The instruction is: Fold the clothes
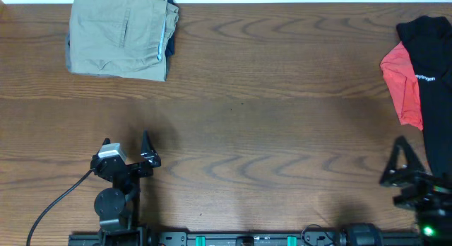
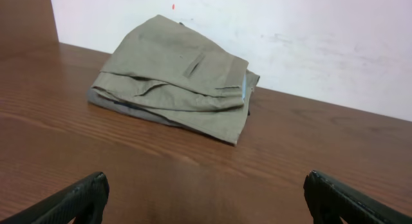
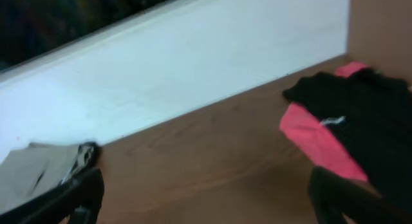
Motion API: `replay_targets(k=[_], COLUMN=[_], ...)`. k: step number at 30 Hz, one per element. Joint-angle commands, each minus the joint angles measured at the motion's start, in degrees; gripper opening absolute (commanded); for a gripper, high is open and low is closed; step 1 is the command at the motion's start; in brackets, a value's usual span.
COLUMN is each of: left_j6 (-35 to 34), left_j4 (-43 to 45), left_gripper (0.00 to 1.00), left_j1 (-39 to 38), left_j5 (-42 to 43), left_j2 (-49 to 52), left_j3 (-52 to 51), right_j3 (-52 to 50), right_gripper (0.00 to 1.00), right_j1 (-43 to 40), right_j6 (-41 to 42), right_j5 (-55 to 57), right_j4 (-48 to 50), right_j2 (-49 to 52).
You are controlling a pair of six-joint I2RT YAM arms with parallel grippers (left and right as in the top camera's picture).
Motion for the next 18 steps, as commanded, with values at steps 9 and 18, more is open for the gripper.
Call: replay_targets(k=[9,18], left_j6=[0.31,0.31], left_j4=[-2.27,-2.27], left_gripper=[0.98,0.98], left_j1=[0.24,0.24], left_j5=[-0.70,-0.70], left_j2=[-0.35,-0.35], left_j3=[-0.79,-0.79], right_j3=[-28.81,-47.32], right_gripper=[0.99,0.99], right_j1=[1.70,1.62], right_j6=[-0.94,-0.87], right_j5=[-2.16,-3.78], right_j4=[18.40,34.42], right_j2=[-15.43,-23.30])
